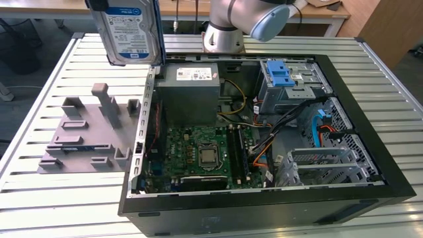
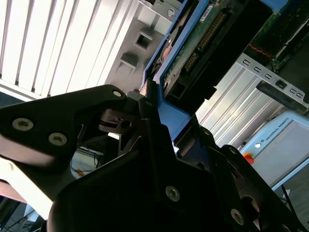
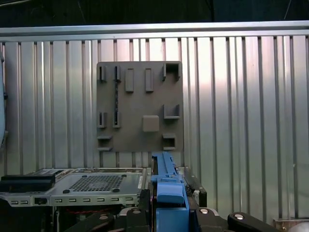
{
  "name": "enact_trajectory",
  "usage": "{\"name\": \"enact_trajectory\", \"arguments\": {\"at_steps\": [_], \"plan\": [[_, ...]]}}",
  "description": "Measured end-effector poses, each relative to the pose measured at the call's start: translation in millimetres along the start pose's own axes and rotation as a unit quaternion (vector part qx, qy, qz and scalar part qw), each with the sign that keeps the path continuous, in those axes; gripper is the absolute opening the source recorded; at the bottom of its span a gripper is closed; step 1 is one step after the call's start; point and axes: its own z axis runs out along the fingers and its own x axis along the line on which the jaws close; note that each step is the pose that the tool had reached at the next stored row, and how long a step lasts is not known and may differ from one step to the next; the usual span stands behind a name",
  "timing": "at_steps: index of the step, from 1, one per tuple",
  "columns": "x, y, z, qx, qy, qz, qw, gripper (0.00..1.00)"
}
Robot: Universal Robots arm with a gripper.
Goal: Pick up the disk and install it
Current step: 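Pick up the disk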
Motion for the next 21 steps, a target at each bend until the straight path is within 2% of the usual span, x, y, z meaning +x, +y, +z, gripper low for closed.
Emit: {"name": "enact_trajectory", "arguments": {"at_steps": [12, 21], "plan": [[2.0, -18.9, -0.1, -0.0001, 0.0000, 0.000, 1.0000, 0.36], [7.2, -35.3, -0.2, -0.0003, 0.0000, 0.000, 1.0000, 0.36]]}}
